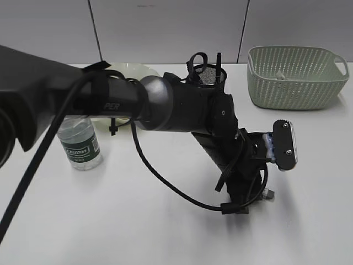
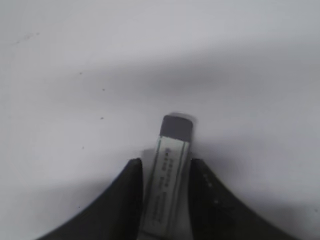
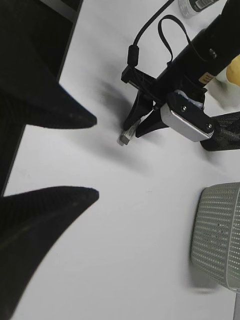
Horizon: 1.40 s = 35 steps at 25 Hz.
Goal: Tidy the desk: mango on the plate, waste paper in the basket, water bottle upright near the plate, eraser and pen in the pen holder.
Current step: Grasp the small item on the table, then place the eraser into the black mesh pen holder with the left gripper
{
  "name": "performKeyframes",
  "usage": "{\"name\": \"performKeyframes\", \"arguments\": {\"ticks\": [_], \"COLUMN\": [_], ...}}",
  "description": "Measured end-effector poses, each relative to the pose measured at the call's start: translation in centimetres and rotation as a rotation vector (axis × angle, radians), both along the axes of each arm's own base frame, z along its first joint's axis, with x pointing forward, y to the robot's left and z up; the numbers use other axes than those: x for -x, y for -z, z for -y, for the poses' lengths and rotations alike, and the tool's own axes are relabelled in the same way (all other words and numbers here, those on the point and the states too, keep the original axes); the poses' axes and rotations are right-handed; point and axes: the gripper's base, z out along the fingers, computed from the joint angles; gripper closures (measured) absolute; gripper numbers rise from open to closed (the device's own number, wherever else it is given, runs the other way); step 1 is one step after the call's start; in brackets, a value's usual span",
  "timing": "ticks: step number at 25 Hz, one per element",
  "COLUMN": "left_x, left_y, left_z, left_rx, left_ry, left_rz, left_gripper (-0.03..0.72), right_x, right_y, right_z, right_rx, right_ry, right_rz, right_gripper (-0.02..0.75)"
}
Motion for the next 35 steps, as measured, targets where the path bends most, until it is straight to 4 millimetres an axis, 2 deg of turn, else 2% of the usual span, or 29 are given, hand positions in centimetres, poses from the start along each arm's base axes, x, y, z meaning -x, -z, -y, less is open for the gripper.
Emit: {"name": "performKeyframes", "arguments": {"ticks": [3, 6, 8, 9, 11, 14, 17, 20, 24, 26, 30, 32, 35], "left_x": [0.1, 0.2, -0.1, -0.7, -3.0, -7.8, -11.2, -12.5, -13.3, -13.5, -13.9, -14.1, -14.2], "left_y": [0.0, -0.1, -1.2, -2.4, -5.8, -11.8, -14.6, -13.8, -10.4, -9.4, -9.3, -9.2, -9.2], "left_z": [0.1, 0.1, 0.1, 0.1, -0.7, -3.8, -6.7, -6.9, -6.3, -6.3, -6.7, -6.9, -7.1], "left_rx": [0.011, 0.020, 0.067, 0.132, 0.312, 0.607, 0.763, 0.774, 0.708, 0.689, 0.684, 0.679, 0.675], "left_ry": [-0.013, -0.049, -0.144, -0.222, -0.404, -0.690, -0.878, -0.914, -0.903, -0.907, -0.912, -0.914, -0.917], "left_rz": [-0.019, -0.059, -0.102, -0.127, -0.144, 0.012, 0.190, 0.244, 0.247, 0.241, 0.238, 0.225, 0.215], "left_gripper": [0.553, 0.553, 0.553, 0.553, 0.553, 0.553, 0.553, 0.553, 0.553, 0.553, 0.553, 0.517, 0.370], "right_x": [0.0, 0.0, 0.0, 0.0, 0.0, 0.0, 0.0, 0.0, 0.0, 0.0, 0.0, 0.0, 0.0], "right_y": [0.0, 0.0, 0.0, 0.0, 0.0, 0.0, 0.0, 0.0, 0.0, 0.0, 0.0, 0.0, 0.0], "right_z": [0.0, 0.0, 0.0, 0.0, 0.0, 0.0, 0.0, 0.0, 0.0, 0.0, 0.0, 0.0, 0.0], "right_rx": [0.000, 0.000, 0.000, 0.000, 0.000, 0.000, 0.000, 0.000, 0.000, 0.000, 0.000, 0.000, 0.000], "right_ry": [0.000, 0.000, 0.000, 0.000, 0.000, 0.000, 0.000, 0.000, 0.000, 0.000, 0.000, 0.000, 0.000], "right_rz": [0.000, 0.000, 0.000, 0.000, 0.000, 0.001, 0.001, 0.001, 0.001, 0.001, 0.001, 0.001, 0.001], "right_gripper": [0.423, 0.423, 0.423, 0.423, 0.423, 0.423, 0.425, 0.425, 0.425, 0.425, 0.425, 0.425, 0.425]}}
